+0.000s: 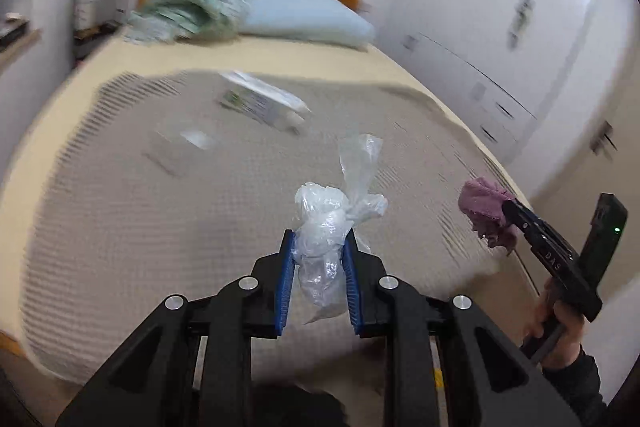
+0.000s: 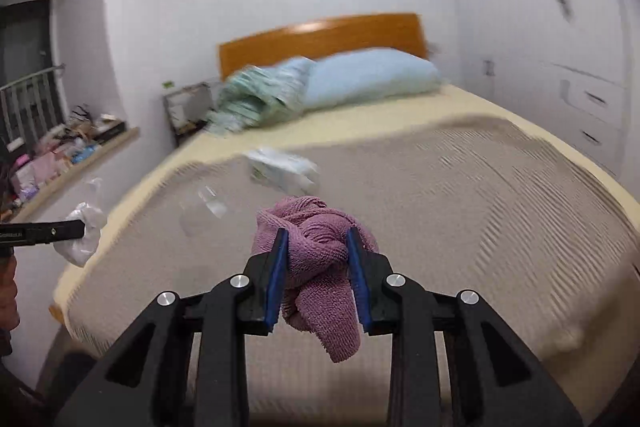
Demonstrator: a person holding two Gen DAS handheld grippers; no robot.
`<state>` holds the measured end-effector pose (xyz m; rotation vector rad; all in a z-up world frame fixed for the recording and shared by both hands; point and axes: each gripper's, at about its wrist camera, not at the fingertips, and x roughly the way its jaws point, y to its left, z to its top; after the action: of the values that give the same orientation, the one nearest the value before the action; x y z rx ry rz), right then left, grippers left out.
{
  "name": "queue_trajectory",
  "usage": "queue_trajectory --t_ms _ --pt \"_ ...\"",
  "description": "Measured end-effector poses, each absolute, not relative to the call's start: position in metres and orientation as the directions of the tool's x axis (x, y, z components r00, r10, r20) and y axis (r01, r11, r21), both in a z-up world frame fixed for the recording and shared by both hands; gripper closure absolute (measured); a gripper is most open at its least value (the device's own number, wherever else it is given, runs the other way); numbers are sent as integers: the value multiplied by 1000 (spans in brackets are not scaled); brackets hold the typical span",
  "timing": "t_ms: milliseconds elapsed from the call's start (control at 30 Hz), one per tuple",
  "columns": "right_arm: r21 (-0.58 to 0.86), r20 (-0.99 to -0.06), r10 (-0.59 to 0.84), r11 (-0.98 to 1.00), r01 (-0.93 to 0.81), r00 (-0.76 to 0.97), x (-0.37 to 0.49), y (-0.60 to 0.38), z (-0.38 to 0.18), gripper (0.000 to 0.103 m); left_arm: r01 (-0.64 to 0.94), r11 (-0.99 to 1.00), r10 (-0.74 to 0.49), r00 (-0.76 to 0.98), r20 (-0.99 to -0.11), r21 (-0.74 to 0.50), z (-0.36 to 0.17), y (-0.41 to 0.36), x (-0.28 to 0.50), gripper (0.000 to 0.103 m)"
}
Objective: Collect trash
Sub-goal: 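Carry the plastic bag and pink cloth to the wastebasket and open both tools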
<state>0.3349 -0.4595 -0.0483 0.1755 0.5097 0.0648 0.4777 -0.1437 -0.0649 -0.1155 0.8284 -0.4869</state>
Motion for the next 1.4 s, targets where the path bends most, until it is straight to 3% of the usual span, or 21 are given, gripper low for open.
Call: queue_trajectory --t_ms 200,367,567,800,900,1033,1167,1233,1300,1400 --pt "235 -731 2 940 248 682 214 -549 -193 74 470 786 -577 324 -750 -402 -179 -237 414 82" --pt "268 -867 -6 838 475 499 140 -593 -304 74 508 762 -538 151 -829 -402 -243 -297 377 82" --pt "298 -906 67 803 516 419 164 -601 -378 72 547 775 -457 139 -879 -316 -266 -331 364 82" --pt "281 -945 126 786 550 302 218 -625 -484 49 560 777 -414 110 -903 -288 -285 -355 378 82" --pt "280 -959 240 753 595 148 222 -636 -528 49 587 765 -386 87 -918 -266 -296 -373 380 82" --pt "367 -926 217 710 602 308 194 -652 -490 49 625 736 -367 46 -929 -260 -313 -405 384 82" --pt "407 -888 104 629 663 447 135 -676 -431 35 633 698 -341 -116 -933 -334 -353 -462 389 82" --pt "399 -892 70 586 705 447 114 -685 -422 34 570 700 -343 -259 -903 -430 -381 -492 395 81" --pt "415 -887 59 537 734 458 88 -687 -416 34 598 711 -293 -227 -929 -370 -400 -527 398 81" --pt "396 -898 38 510 764 439 60 -685 -414 34 586 716 -260 -280 -924 -379 -433 -581 409 79"
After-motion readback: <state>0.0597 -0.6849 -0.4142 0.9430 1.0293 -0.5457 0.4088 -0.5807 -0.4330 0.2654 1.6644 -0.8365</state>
